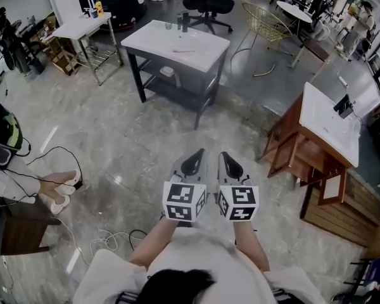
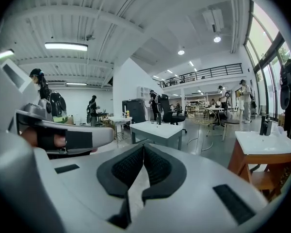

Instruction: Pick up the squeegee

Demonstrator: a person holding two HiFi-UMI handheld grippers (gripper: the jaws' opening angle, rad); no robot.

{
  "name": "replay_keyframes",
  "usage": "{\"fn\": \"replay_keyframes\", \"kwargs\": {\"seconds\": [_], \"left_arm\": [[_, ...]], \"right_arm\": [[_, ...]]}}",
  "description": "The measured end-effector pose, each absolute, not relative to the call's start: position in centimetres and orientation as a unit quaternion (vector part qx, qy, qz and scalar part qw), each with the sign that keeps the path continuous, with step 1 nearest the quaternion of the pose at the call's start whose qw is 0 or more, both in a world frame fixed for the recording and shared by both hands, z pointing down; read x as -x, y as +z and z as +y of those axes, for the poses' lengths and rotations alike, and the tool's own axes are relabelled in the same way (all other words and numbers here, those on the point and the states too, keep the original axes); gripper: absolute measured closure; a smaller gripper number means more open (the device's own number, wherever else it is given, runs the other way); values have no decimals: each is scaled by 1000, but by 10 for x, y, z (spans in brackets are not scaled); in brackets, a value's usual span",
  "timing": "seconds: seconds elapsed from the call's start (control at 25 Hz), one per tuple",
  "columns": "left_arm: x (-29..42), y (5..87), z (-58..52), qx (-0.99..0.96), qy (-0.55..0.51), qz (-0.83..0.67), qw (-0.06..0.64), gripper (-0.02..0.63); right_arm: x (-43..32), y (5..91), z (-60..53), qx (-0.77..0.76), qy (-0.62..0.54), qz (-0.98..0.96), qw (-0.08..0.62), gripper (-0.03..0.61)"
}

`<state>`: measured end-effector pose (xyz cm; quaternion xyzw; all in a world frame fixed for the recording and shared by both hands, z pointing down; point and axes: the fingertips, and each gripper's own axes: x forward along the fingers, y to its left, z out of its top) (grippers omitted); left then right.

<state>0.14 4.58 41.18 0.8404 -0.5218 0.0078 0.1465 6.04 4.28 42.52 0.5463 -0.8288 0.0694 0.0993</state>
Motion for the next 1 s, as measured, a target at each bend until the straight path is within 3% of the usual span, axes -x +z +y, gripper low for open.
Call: {"fn": "replay_keyframes", "kwargs": {"seconds": [1.0], "left_arm": [[50, 414, -32, -841, 7, -519, 150, 591]], "right_arm": [[-16, 425, -27, -556, 70, -822, 98, 551]]}}
